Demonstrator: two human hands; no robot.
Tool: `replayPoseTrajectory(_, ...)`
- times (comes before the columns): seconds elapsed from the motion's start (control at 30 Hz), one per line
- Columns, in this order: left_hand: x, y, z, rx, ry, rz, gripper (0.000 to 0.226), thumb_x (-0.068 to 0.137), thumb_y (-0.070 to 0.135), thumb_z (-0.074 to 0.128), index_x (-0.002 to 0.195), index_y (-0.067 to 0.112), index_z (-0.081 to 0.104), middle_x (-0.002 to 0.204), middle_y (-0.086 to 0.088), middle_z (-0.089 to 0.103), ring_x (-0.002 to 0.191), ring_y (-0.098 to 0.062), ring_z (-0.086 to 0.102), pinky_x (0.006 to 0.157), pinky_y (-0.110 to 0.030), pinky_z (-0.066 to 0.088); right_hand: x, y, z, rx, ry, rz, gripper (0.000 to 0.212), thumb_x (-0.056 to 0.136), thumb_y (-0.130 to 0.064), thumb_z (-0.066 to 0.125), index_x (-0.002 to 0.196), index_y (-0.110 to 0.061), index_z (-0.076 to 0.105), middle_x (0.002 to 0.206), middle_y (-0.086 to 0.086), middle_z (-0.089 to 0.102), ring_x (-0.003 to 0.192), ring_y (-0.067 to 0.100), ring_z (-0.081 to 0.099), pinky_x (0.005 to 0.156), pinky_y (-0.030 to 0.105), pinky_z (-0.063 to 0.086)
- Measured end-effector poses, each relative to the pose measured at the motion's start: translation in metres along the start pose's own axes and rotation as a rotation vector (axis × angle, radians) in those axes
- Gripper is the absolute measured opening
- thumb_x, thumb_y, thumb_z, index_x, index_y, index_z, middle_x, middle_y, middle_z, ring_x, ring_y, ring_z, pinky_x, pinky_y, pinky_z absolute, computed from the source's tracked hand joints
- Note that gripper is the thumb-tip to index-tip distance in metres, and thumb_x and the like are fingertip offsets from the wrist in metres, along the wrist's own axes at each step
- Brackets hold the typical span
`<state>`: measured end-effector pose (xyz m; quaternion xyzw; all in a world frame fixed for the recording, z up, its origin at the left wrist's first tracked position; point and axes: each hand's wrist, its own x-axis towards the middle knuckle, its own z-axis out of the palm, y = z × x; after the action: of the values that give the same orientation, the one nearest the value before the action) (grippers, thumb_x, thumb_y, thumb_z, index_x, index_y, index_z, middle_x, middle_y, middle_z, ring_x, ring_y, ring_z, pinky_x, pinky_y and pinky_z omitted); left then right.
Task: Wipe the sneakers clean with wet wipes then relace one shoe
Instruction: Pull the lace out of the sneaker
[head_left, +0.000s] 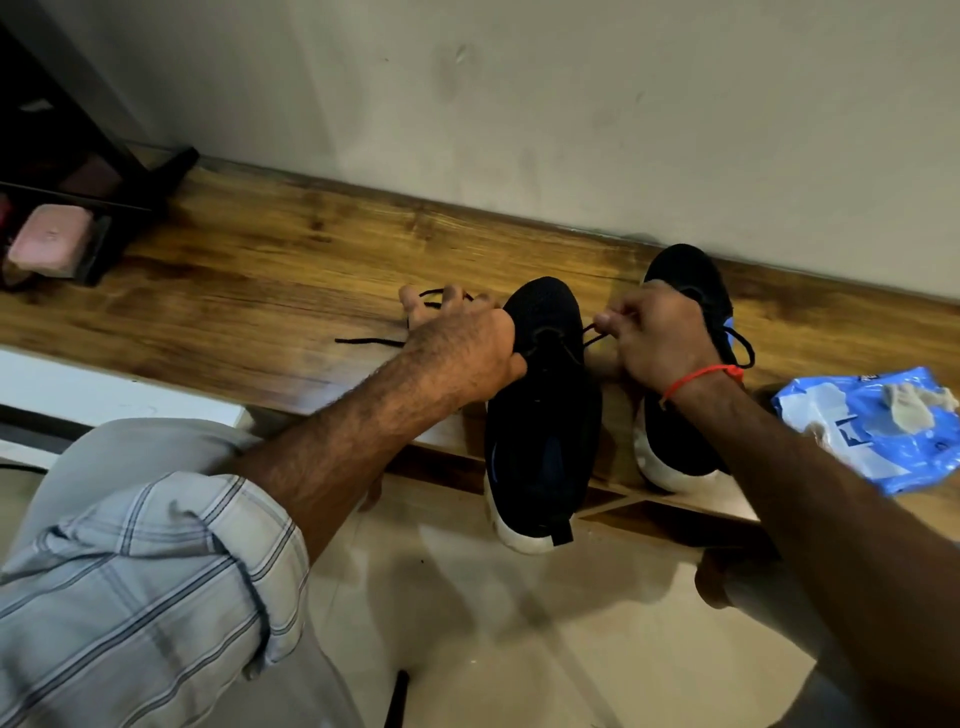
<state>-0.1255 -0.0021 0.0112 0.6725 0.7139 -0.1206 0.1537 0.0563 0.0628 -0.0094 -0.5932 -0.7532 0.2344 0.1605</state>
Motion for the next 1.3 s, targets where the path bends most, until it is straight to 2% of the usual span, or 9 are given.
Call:
replayPoseTrajectory(0.27,0.001,0.003,0.001,-0.002,0.016,0.028,0.031,0.098,0.049,0.051,0.109,0.029,0.071,0.15,0.006,0.043,0.141,-0.029,0.028,0.107,-0.073,0.019,-0.017,-0.006,0.016,-0.128,-0.144,-0.243,0.026,0.092,-0.042,0.064,0.107,-0.021,0.067,0.134,0.002,0.05,0.129,0.021,0.041,0.108,0.038,0.039)
replayPoseTrajectory(0.43,0.002,0.002,0.002,0.003,0.004,0.016,0.033,0.097,0.053,0.051,0.104,0.028,0.071,0.148,0.006,0.045,0.141,-0.028,0.028,0.106,-0.071,0.02,-0.019,-0.013,0.028,-0.237,-0.198,-0.349,0.022,0.095,-0.036,0.06,0.098,-0.016,0.071,0.132,0.001,0.055,0.128,0.023,0.043,0.106,0.041,0.04)
replayPoseTrajectory(0.57,0.002,-0.004,0.002,-0.031,0.014,-0.008,0.029,0.094,0.052,0.055,0.094,0.027,0.071,0.139,0.007,0.052,0.137,-0.028,0.031,0.106,-0.071,0.02,0.001,-0.006,-0.002,0.11,0.097,0.033,0.018,0.096,-0.019,0.062,0.092,-0.003,0.068,0.098,0.006,0.068,0.093,0.02,0.063,0.078,0.023,0.045)
replayPoseTrajectory(0.67,0.001,-0.005,0.003,-0.022,0.029,-0.015,0.028,0.094,0.052,0.055,0.091,0.03,0.071,0.138,0.008,0.053,0.137,-0.027,0.032,0.105,-0.069,0.021,0.016,0.014,-0.025,0.015,0.205,0.042,0.014,0.094,-0.019,0.063,0.098,-0.008,0.07,0.106,0.01,0.069,0.104,0.025,0.062,0.086,0.022,0.04)
replayPoseTrajectory(0.9,0.001,0.001,0.003,0.019,0.031,-0.011,0.031,0.096,0.054,0.053,0.099,0.029,0.071,0.137,0.005,0.051,0.135,-0.028,0.033,0.104,-0.067,0.022,-0.022,-0.01,0.029,-0.465,-0.217,-0.395,0.043,0.093,-0.046,0.059,0.127,-0.019,0.061,0.155,0.011,0.031,0.148,0.038,0.01,0.121,0.055,0.012)
replayPoseTrajectory(1.0,0.002,-0.001,0.003,0.021,0.036,-0.01,0.031,0.095,0.054,0.053,0.096,0.03,0.072,0.142,0.006,0.05,0.136,-0.027,0.032,0.103,-0.066,0.021,-0.019,-0.013,0.032,-0.312,-0.144,-0.432,0.024,0.093,-0.028,0.063,0.107,-0.009,0.069,0.136,0.012,0.054,0.135,0.036,0.038,0.113,0.045,0.029)
replayPoseTrajectory(1.13,0.003,-0.004,0.004,0.016,0.034,-0.017,0.03,0.094,0.056,0.054,0.095,0.032,0.072,0.141,0.007,0.05,0.136,-0.027,0.032,0.103,-0.069,0.021,0.012,0.006,-0.016,0.14,0.261,0.011,0.009,0.09,-0.011,0.064,0.09,-0.005,0.07,0.102,0.013,0.069,0.101,0.028,0.062,0.086,0.025,0.042)
replayPoseTrajectory(1.2,0.003,-0.003,0.005,0.019,0.044,-0.01,0.028,0.094,0.054,0.054,0.095,0.033,0.072,0.14,0.006,0.05,0.136,-0.028,0.032,0.104,-0.07,0.02,0.019,0.019,-0.029,0.033,0.322,-0.014,0.014,0.088,-0.012,0.065,0.097,-0.003,0.069,0.109,0.017,0.065,0.112,0.034,0.057,0.094,0.028,0.039)
replayPoseTrajectory(1.3,0.003,-0.002,0.004,0.017,0.042,0.005,0.029,0.095,0.054,0.053,0.098,0.033,0.072,0.141,0.004,0.05,0.138,-0.029,0.031,0.105,-0.072,0.019,0.004,0.011,-0.006,-0.076,0.069,-0.184,0.044,0.087,-0.036,0.067,0.124,-0.014,0.063,0.145,0.02,0.042,0.142,0.04,0.027,0.119,0.045,0.023)
